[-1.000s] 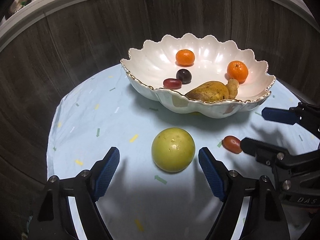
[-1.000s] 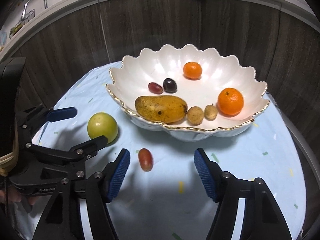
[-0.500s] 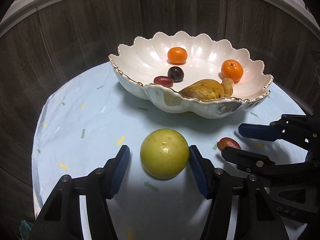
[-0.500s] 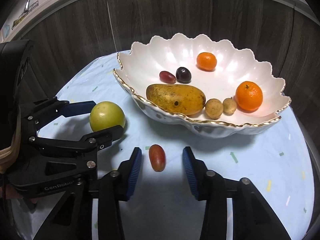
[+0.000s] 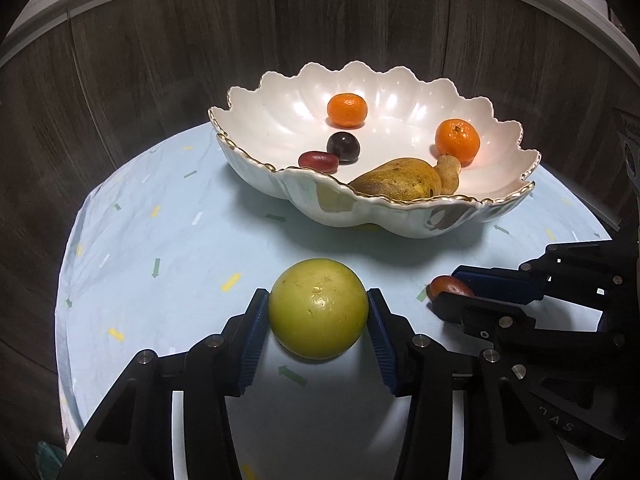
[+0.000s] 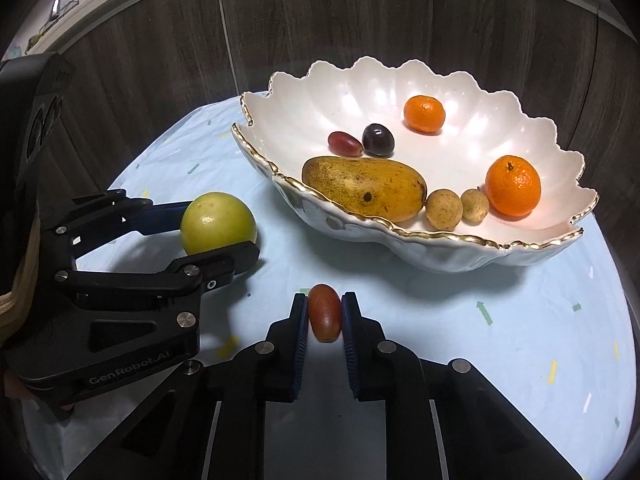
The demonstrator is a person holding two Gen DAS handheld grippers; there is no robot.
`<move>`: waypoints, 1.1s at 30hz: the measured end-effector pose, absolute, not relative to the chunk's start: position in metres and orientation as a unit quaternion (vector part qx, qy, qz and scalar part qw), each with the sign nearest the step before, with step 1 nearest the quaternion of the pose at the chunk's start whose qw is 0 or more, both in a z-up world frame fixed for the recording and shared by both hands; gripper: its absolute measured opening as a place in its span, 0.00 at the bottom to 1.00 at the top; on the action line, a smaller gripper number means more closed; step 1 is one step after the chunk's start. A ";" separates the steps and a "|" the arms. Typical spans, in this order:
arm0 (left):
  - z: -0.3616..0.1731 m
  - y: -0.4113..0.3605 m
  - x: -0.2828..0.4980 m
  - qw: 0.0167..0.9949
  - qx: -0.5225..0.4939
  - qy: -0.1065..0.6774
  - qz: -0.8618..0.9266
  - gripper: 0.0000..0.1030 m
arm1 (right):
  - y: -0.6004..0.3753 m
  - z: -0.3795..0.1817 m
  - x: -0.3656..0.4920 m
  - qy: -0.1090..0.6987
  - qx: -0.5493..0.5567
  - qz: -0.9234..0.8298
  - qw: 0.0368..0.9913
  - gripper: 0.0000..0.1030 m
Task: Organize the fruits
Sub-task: 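Carry the green fruit and red date over the white bowl with both tools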
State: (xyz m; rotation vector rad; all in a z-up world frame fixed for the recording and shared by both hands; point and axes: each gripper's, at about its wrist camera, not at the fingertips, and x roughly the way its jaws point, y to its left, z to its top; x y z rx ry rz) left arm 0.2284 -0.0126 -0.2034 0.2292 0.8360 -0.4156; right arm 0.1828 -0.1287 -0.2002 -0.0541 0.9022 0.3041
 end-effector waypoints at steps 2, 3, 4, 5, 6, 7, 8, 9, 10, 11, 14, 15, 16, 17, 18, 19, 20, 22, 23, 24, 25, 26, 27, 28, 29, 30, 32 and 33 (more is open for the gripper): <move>-0.203 -0.012 0.228 0.887 0.109 0.402 -0.198 0.46 | -0.129 -0.200 0.182 0.434 -0.025 0.146 0.889 0.18; -0.203 -0.011 0.228 0.888 0.108 0.401 -0.196 0.46 | -0.129 -0.199 0.182 0.434 -0.025 0.146 0.889 0.18; -0.202 -0.010 0.228 0.889 0.106 0.401 -0.196 0.46 | -0.130 -0.198 0.182 0.433 -0.024 0.146 0.889 0.18; -0.202 -0.009 0.228 0.889 0.106 0.400 -0.195 0.46 | -0.131 -0.197 0.181 0.433 -0.022 0.147 0.889 0.18; -0.202 -0.009 0.227 0.889 0.107 0.401 -0.194 0.46 | -0.132 -0.196 0.181 0.432 -0.020 0.147 0.889 0.18; -0.202 -0.009 0.226 0.889 0.107 0.401 -0.194 0.46 | -0.133 -0.196 0.181 0.432 -0.018 0.147 0.889 0.18; -0.201 -0.009 0.225 0.889 0.108 0.401 -0.194 0.46 | -0.133 -0.195 0.180 0.433 -0.016 0.148 0.889 0.18; -0.201 -0.009 0.224 0.889 0.109 0.402 -0.193 0.46 | -0.135 -0.194 0.180 0.433 -0.013 0.149 0.889 0.18; -0.200 -0.010 0.223 0.889 0.109 0.402 -0.193 0.46 | -0.136 -0.193 0.180 0.434 -0.011 0.149 0.889 0.18; -0.199 -0.010 0.222 0.889 0.108 0.401 -0.192 0.46 | -0.137 -0.193 0.180 0.434 -0.010 0.150 0.889 0.18; -0.194 -0.010 0.216 0.891 0.107 0.402 -0.184 0.46 | -0.139 -0.190 0.179 0.432 -0.006 0.151 0.889 0.17; -0.193 -0.010 0.215 0.891 0.107 0.403 -0.182 0.46 | -0.140 -0.188 0.178 0.431 -0.005 0.151 0.889 0.17; -0.192 -0.009 0.213 0.891 0.106 0.404 -0.179 0.46 | -0.141 -0.187 0.178 0.431 -0.004 0.152 0.889 0.17; -0.190 -0.009 0.211 0.891 0.104 0.405 -0.176 0.46 | -0.142 -0.186 0.177 0.431 -0.003 0.152 0.890 0.17; -0.189 -0.009 0.209 0.891 0.103 0.406 -0.174 0.46 | -0.144 -0.184 0.176 0.430 0.000 0.152 0.890 0.17; -0.188 -0.009 0.207 0.891 0.102 0.407 -0.172 0.46 | -0.145 -0.182 0.175 0.429 0.001 0.152 0.891 0.17; -0.186 -0.009 0.205 0.892 0.101 0.407 -0.170 0.46 | -0.146 -0.181 0.174 0.428 0.004 0.152 0.891 0.17; -0.181 -0.010 0.201 0.894 0.100 0.405 -0.166 0.46 | -0.148 -0.178 0.171 0.427 0.006 0.153 0.891 0.17; -0.178 -0.011 0.198 0.895 0.100 0.403 -0.165 0.46 | -0.150 -0.176 0.170 0.425 0.007 0.153 0.892 0.17; -0.176 -0.012 0.197 0.895 0.100 0.402 -0.164 0.46 | -0.152 -0.173 0.168 0.423 0.010 0.153 0.893 0.17; -0.173 -0.013 0.195 0.896 0.099 0.400 -0.163 0.46 | -0.153 -0.172 0.166 0.422 0.011 0.153 0.894 0.17; -0.171 -0.014 0.192 0.897 0.100 0.399 -0.163 0.46 | -0.154 -0.169 0.165 0.419 0.012 0.153 0.895 0.17; -0.168 -0.015 0.190 0.898 0.100 0.397 -0.161 0.46 | -0.156 -0.167 0.164 0.418 0.013 0.153 0.896 0.17; -0.165 -0.015 0.188 0.899 0.099 0.395 -0.158 0.46 | -0.157 -0.165 0.163 0.417 0.016 0.151 0.896 0.17; -0.163 -0.015 0.186 0.900 0.098 0.394 -0.157 0.46 | -0.159 -0.162 0.161 0.414 0.018 0.151 0.897 0.17; -0.161 -0.015 0.184 0.901 0.097 0.393 -0.154 0.46 | -0.160 -0.160 0.160 0.412 0.020 0.151 0.898 0.17; -0.157 -0.014 0.180 0.903 0.094 0.392 -0.148 0.46 | -0.162 -0.155 0.158 0.407 0.022 0.151 0.901 0.17; -0.155 -0.013 0.178 0.904 0.092 0.392 -0.145 0.46 | -0.162 -0.152 0.157 0.404 0.023 0.152 0.902 0.17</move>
